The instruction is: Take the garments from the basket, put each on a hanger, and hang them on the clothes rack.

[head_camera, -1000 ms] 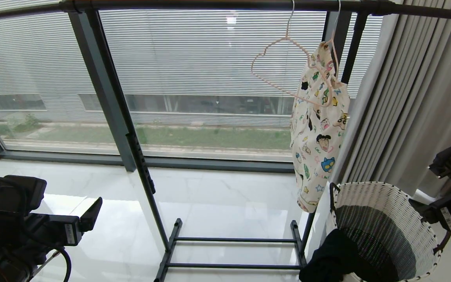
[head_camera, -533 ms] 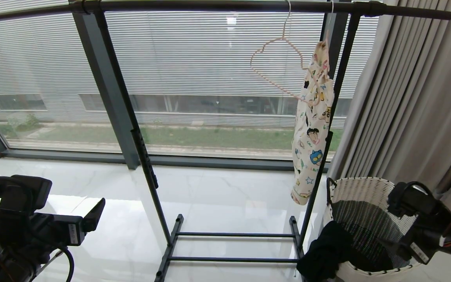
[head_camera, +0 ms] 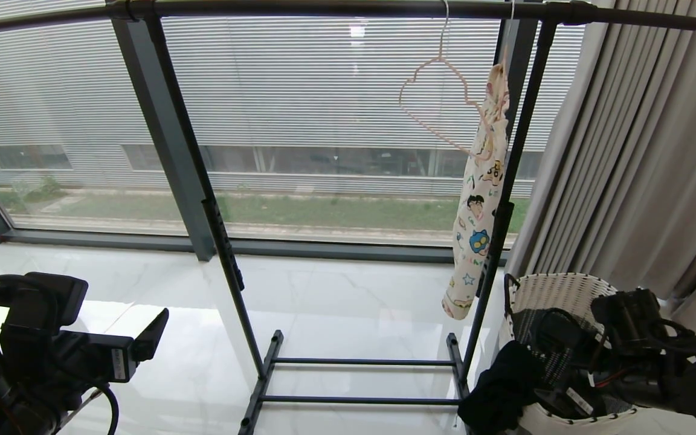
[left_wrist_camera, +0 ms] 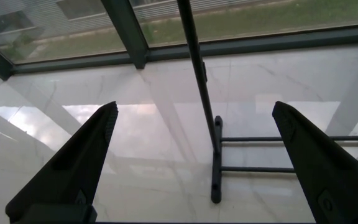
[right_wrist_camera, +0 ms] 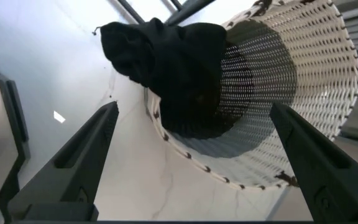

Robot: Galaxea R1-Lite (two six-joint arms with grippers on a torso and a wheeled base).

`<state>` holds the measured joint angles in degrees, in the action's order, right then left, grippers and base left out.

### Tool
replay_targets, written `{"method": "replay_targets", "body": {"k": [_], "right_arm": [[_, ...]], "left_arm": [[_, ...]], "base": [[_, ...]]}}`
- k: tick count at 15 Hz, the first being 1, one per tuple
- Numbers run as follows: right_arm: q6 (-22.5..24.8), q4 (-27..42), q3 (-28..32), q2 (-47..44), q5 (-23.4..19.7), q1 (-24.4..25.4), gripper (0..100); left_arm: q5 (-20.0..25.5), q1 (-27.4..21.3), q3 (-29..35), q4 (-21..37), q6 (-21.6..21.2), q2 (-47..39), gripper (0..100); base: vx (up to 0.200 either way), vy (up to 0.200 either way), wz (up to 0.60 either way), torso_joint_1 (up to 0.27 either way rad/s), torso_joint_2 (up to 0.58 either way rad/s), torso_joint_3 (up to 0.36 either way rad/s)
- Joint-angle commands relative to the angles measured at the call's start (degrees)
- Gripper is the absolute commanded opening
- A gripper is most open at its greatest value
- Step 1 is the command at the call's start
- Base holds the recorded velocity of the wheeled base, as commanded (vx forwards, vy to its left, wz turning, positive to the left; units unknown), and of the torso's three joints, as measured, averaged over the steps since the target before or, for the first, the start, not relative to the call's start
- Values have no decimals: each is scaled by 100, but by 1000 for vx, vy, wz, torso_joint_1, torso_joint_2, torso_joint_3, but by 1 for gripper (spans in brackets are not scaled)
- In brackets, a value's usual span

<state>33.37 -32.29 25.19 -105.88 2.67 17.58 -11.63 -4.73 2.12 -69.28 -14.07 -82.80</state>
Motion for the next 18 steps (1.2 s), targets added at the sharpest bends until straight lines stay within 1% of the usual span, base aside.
{"method": "replay_targets", "body": {"k": [1, 2, 4, 5, 6, 7, 12, 16, 18], "right_arm": [[12, -119, 30, -838, 5, 70, 100], [12, -295, 57, -1058, 32, 88, 100], [12, -805, 57, -1480, 252, 88, 100], [3, -1262, 65, -1787, 489, 88, 100], [3, -1860, 65, -2183, 682, 79, 100], [3, -2106, 136, -2376, 761, 79, 100], [-32, -2150, 364, -2684, 858, 9, 100], [-410, -2150, 637, -2745, 858, 0, 100], [-515, -2150, 812, -2754, 867, -35, 100]], "left_arm": [[-59, -116, -28, 2, 1, 9, 100], [-191, -300, -63, -7, 1, 36, 100], [-454, -608, -133, -7, 1, 88, 100], [-595, -784, -159, -7, 1, 88, 100], [-648, -837, -159, 2, 1, 71, 100], [-648, -837, -151, -7, 1, 62, 100], [-648, -837, -168, -7, 27, 62, 100], [-648, -837, -186, -7, 27, 71, 100], [-648, -837, -195, -7, 36, 71, 100]], "base": [[0, 0, 0, 0, 0, 0], [0, 0, 0, 0, 0, 0], [0, 0, 0, 0, 0, 0], [0, 0, 0, 0, 0, 0], [0, 0, 0, 0, 0, 0], [0, 0, 0, 0, 0, 0], [0, 0, 0, 0, 0, 0], [0, 0, 0, 0, 0, 0], [0, 0, 0, 0, 0, 0]]}}
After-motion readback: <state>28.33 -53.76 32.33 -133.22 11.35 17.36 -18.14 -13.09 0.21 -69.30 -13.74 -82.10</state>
